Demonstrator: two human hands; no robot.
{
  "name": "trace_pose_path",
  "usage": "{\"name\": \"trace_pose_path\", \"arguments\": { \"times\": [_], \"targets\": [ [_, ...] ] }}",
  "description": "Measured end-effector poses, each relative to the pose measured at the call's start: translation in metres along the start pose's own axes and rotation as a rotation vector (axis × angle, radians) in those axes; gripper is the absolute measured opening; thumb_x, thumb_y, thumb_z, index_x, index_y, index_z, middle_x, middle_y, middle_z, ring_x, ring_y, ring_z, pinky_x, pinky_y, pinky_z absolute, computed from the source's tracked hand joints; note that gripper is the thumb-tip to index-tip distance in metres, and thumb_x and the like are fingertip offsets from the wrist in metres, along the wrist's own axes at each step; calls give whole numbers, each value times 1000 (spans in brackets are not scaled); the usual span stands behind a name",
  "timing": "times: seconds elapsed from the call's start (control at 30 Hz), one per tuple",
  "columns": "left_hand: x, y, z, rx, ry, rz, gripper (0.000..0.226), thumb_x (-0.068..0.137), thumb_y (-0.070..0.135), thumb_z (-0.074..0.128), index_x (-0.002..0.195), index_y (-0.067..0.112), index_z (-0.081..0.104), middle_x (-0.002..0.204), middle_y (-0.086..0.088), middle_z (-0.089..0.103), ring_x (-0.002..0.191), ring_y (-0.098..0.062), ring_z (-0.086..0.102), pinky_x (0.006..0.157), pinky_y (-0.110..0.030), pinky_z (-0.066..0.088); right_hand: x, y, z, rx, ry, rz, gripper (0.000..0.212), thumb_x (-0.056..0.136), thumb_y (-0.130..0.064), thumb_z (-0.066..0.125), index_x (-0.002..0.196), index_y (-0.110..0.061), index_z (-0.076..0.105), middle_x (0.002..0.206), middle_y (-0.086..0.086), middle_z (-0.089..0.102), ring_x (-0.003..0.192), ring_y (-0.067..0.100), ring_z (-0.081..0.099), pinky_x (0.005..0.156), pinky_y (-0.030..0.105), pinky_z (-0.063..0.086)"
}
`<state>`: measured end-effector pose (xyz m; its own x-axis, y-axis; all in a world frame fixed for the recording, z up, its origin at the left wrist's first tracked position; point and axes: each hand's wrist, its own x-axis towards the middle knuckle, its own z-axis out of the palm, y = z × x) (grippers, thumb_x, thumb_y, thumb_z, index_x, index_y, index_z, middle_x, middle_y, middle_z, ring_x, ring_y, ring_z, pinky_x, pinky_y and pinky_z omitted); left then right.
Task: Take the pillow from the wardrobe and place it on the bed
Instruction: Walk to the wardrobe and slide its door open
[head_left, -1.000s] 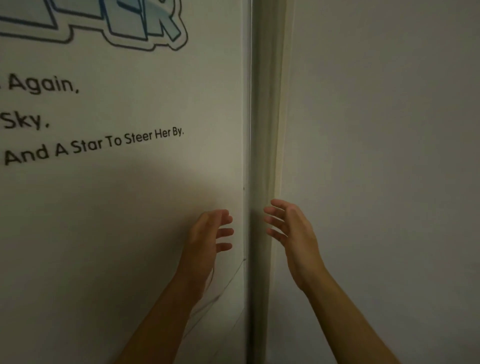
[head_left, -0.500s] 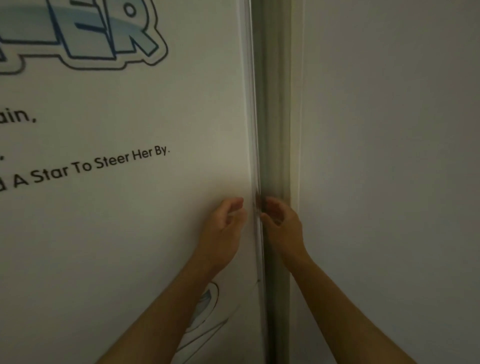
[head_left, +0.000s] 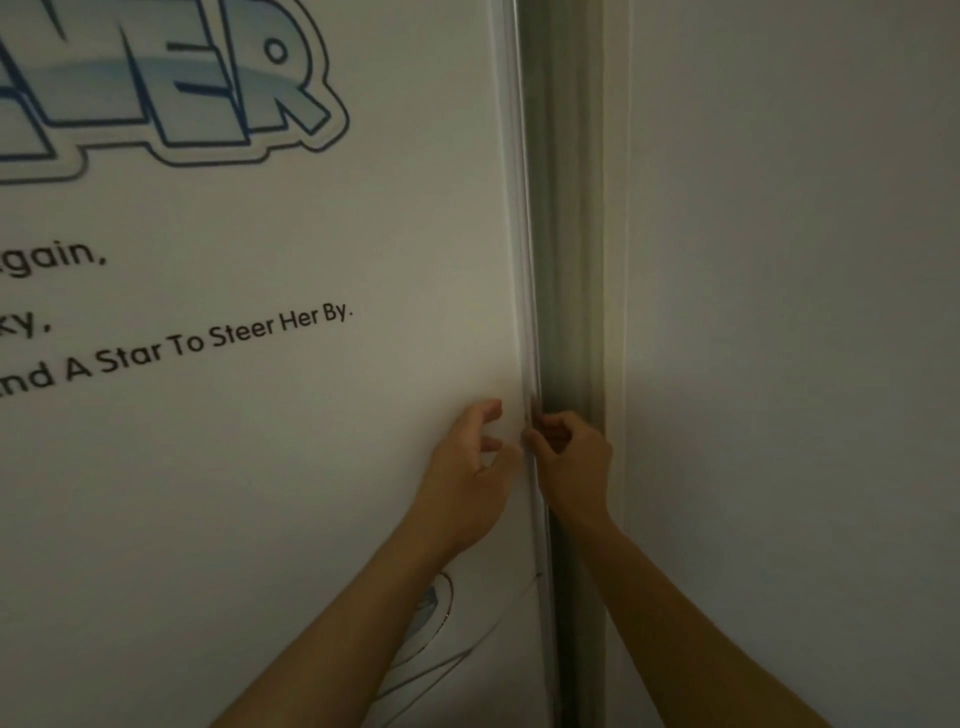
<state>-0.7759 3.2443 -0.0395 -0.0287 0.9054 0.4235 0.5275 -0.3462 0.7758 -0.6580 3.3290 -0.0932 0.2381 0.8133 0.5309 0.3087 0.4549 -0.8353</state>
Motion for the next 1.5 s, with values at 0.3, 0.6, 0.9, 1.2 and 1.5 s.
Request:
{"name": "trace_pose_path", "arguments": {
  "times": [0.3, 0.6, 0.9, 1.2, 1.5],
  "targets": [
    [-7, -3, 3, 22, 38, -17, 47, 94, 30, 56, 140, 26, 44, 137, 13, 50, 112, -4, 55, 92, -21, 47, 0, 0, -3, -12, -65, 13, 14, 88, -19, 71, 100, -12, 68, 88, -1, 70, 79, 13, 67, 77, 30, 57],
    [-13, 1, 16, 63, 133, -51, 42, 92, 36, 53, 134, 30, 48, 132, 17, 53, 111, -4, 55, 90, -25, 50, 7, 9, -5, 87, -117, -14, 13, 85, -17, 76, 89, -19, 64, 75, -11, 61, 68, -6, 55, 61, 0, 41],
    [-18, 5, 32, 116, 212, -113, 39, 95, 30, 53, 134, 31, 47, 131, 20, 53, 113, -1, 54, 96, -28, 50, 11, 14, -9, 186, -189, 12, 15, 87, -19, 73, 90, -22, 59, 77, -18, 59, 73, -4, 60, 62, 7, 45],
    [-9, 3, 47, 128, 299, -142, 32, 100, 28, 44, 131, 29, 52, 127, 17, 59, 113, 3, 56, 99, -31, 50, 18, 26, -10, 251, -221, 35, 14, 85, -21, 76, 89, -21, 63, 77, -16, 64, 70, -3, 63, 61, 7, 48],
    [2, 8, 65, 195, 396, -145, 31, 97, 27, 53, 128, 25, 55, 120, 12, 62, 106, 2, 58, 84, -5, 45, 27, 37, -10, 286, -277, 56, 14, 83, -28, 77, 88, -26, 64, 79, -14, 68, 73, -3, 66, 64, 12, 51]
  ]
}}
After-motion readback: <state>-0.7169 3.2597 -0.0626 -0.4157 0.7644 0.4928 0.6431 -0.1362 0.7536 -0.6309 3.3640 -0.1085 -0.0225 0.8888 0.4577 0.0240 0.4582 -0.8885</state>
